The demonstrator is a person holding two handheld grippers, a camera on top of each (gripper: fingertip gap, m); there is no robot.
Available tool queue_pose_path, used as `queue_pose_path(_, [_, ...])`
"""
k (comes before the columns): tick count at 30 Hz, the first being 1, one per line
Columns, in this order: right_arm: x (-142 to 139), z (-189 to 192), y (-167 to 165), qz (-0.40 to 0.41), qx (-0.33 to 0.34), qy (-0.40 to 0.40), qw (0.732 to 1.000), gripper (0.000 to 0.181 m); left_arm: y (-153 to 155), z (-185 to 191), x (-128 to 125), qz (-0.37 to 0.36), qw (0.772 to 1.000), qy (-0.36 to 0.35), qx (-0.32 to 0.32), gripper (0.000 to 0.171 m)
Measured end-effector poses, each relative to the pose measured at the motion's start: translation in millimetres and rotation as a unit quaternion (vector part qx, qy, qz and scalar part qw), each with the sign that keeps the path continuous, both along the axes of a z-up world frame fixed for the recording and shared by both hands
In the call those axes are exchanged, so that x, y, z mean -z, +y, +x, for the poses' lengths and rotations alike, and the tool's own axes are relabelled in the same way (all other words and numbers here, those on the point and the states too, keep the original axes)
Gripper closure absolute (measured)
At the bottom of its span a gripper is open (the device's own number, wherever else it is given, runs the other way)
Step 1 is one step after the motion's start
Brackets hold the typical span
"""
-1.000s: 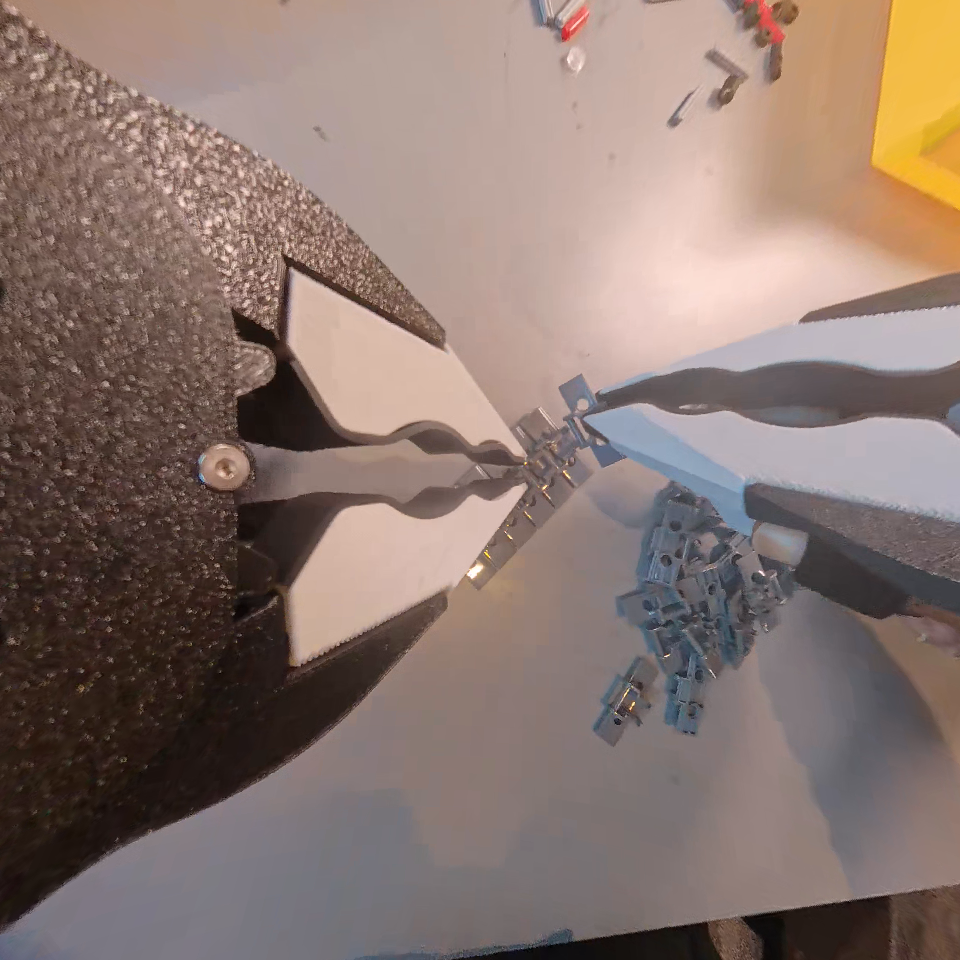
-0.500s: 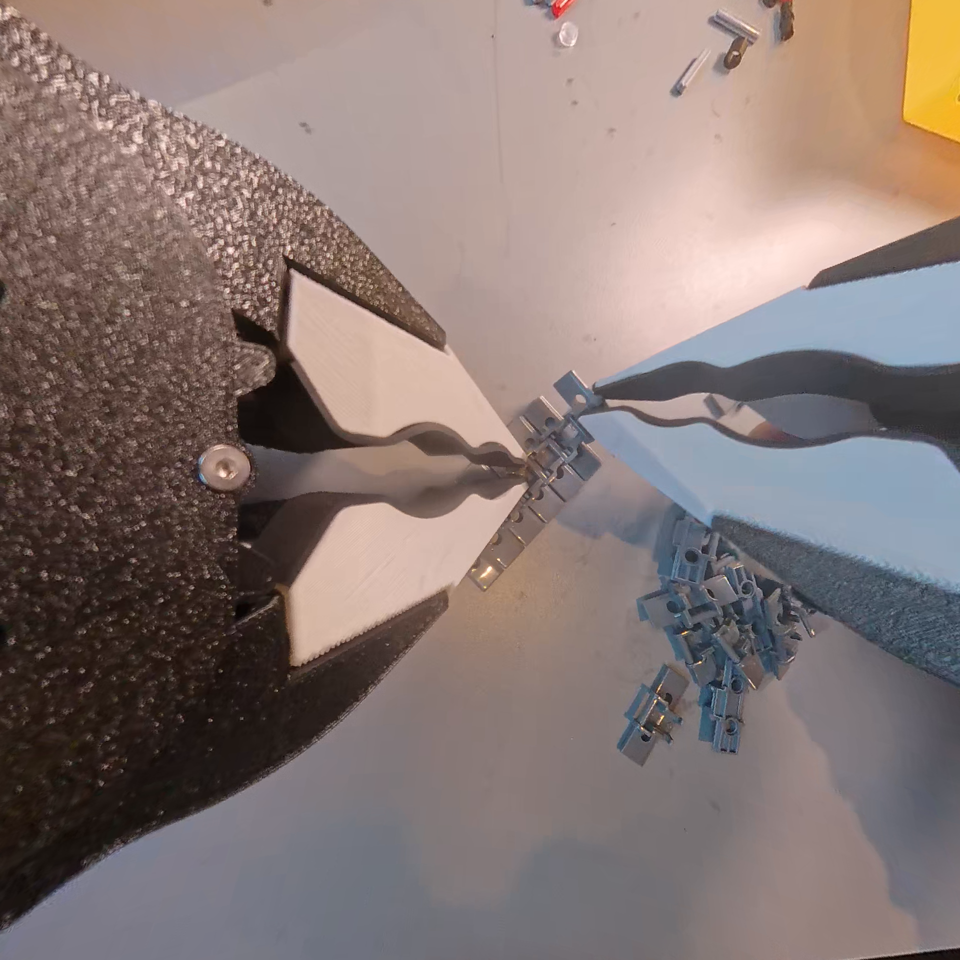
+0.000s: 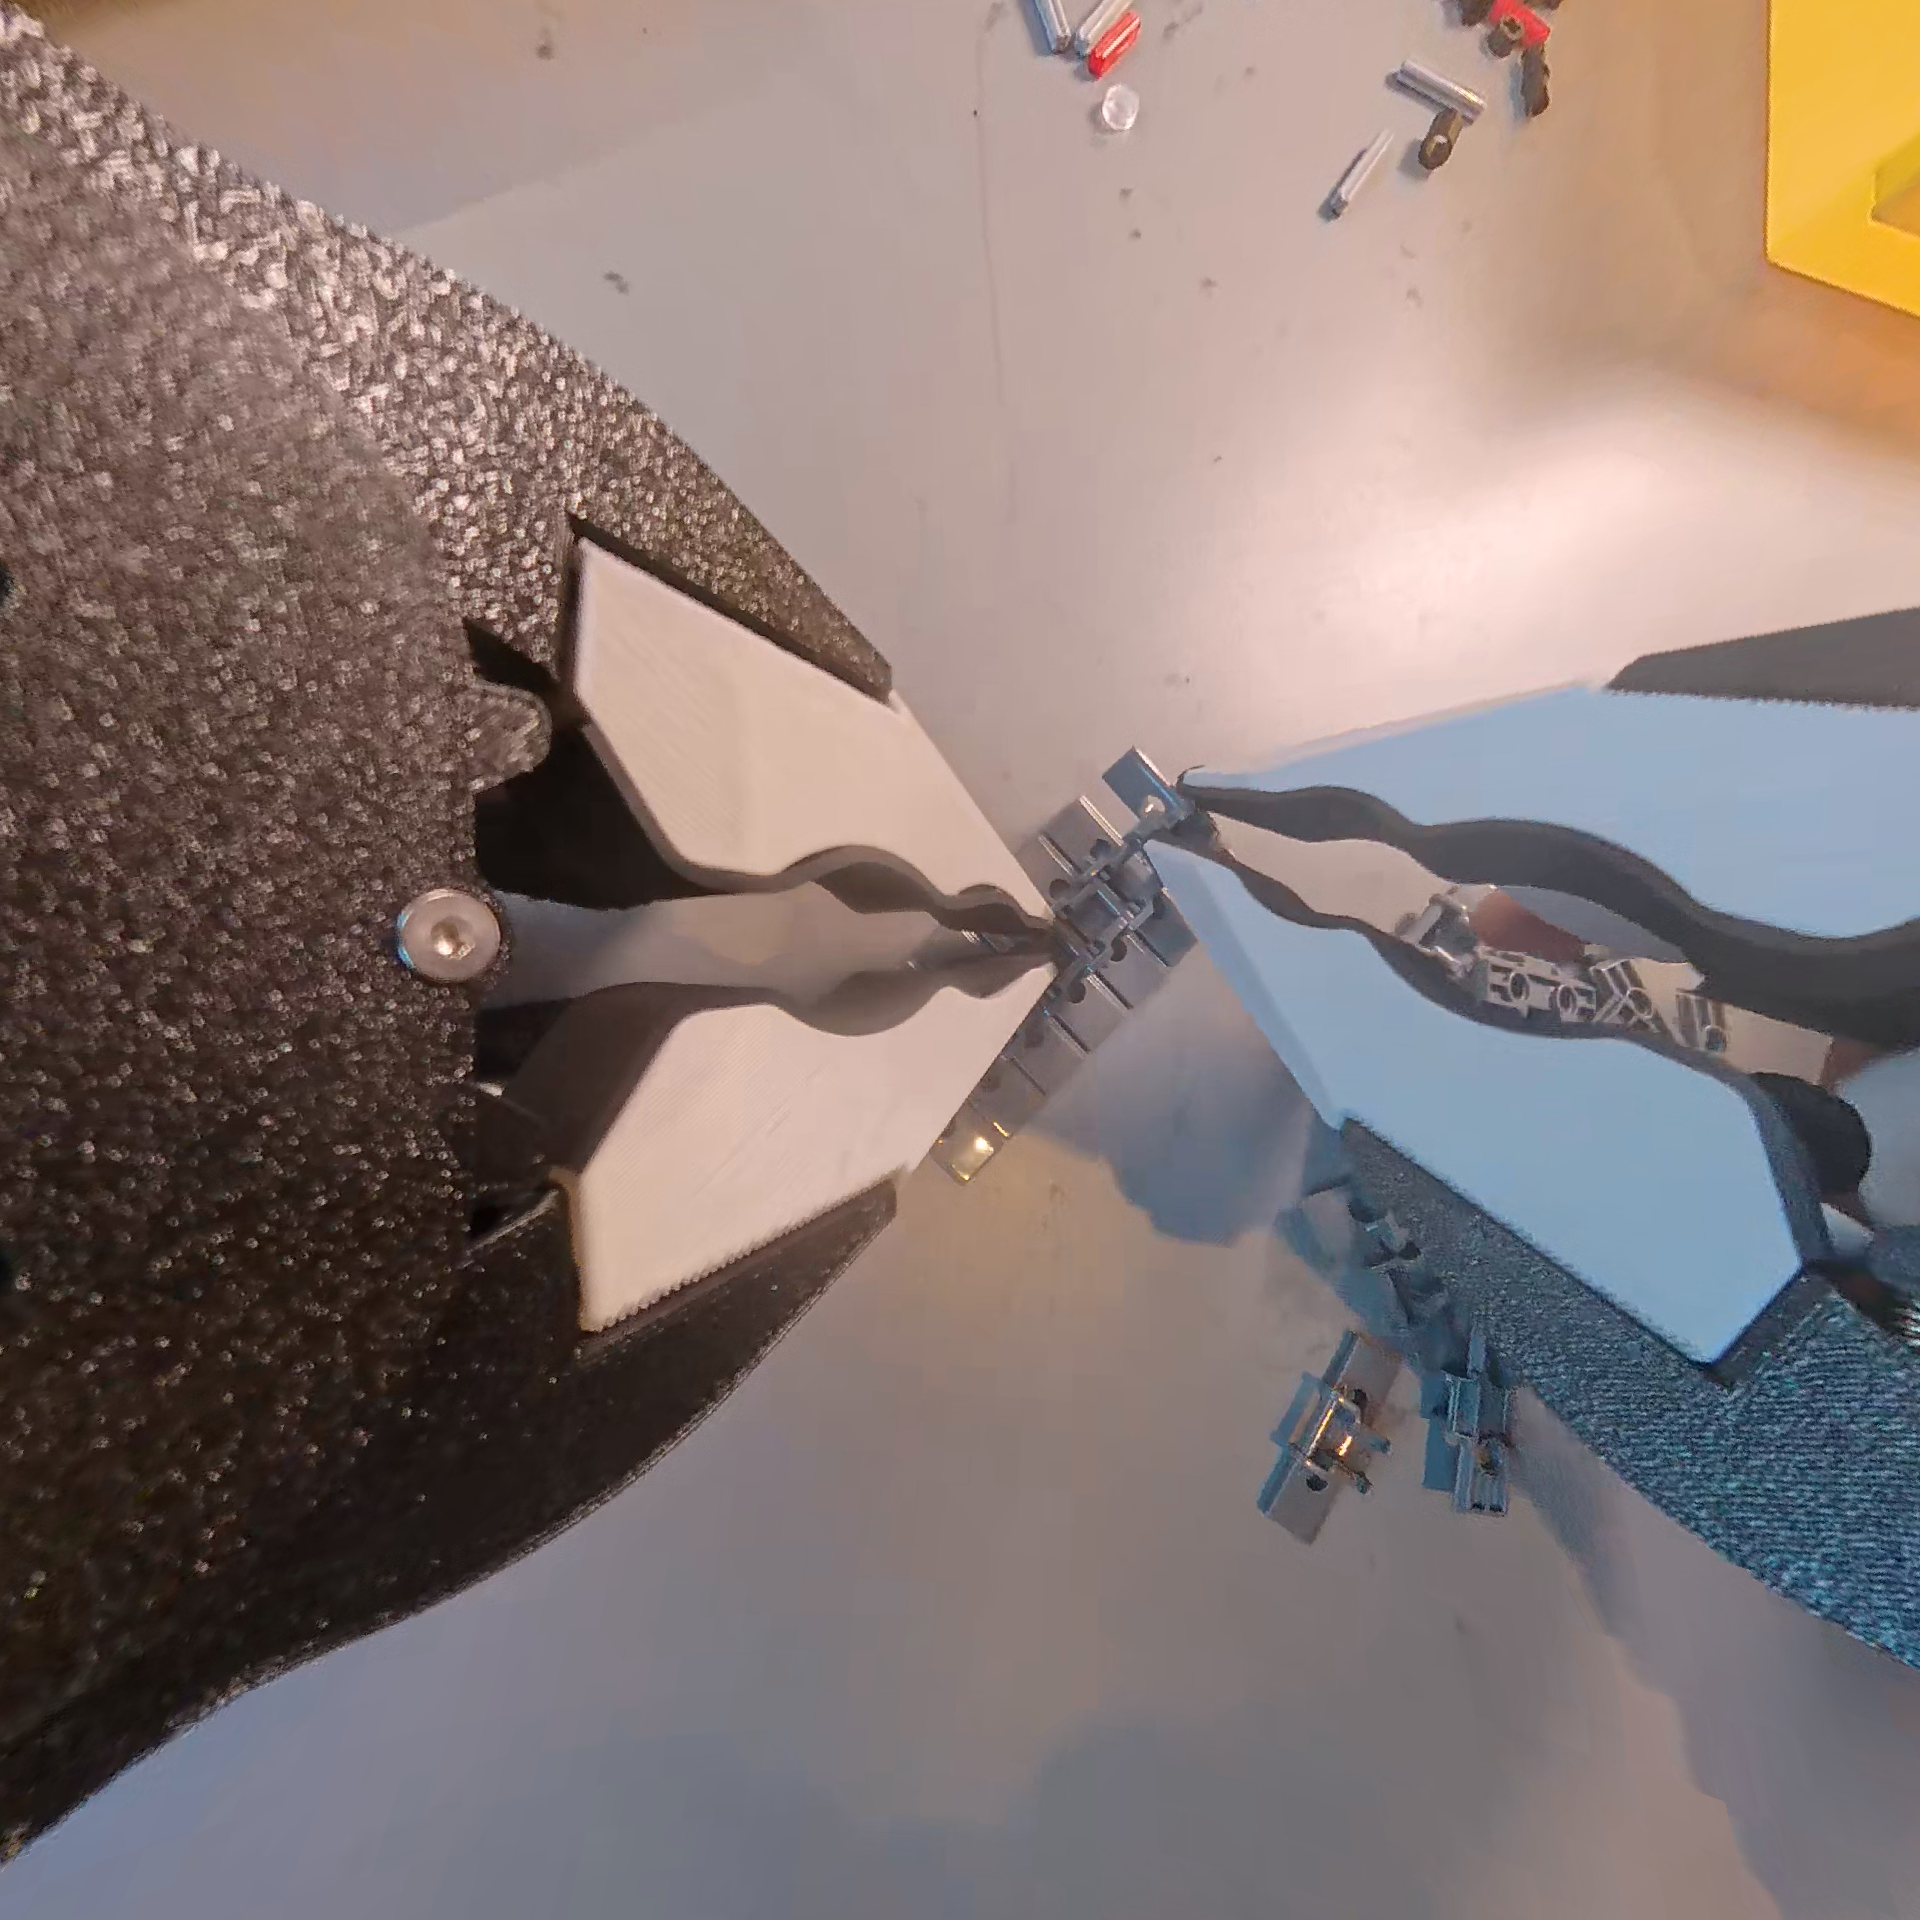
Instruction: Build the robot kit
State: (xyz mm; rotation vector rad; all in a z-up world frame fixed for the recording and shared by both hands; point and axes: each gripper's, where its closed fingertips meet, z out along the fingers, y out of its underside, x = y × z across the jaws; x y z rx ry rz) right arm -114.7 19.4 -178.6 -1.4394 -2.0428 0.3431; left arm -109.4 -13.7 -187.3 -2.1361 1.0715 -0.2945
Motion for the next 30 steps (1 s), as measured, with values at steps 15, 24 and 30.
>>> queue_pose_path(15, [1.0, 0.4, -3.3, -0.042, 0.054, 0.045, 0.997, 0.175, -1.1, 1.1, 0.6, 0.017, 1.000, 0.011, 0.003, 0.171])
queue_pose_path(24, [2.4, 1.4, -2.4, -0.090, 0.056, 0.012, 0.994, 0.175, -1.2, 1.2, 0.6, 0.017, 1.000, 0.010, 0.000, 0.171])
queue_pose_path(30, [3.4, 0.9, -2.1, -0.105, 0.067, 0.010, 0.992, 0.174, -1.2, 1.3, 0.8, 0.022, 1.000, 0.015, -0.001, 0.171])
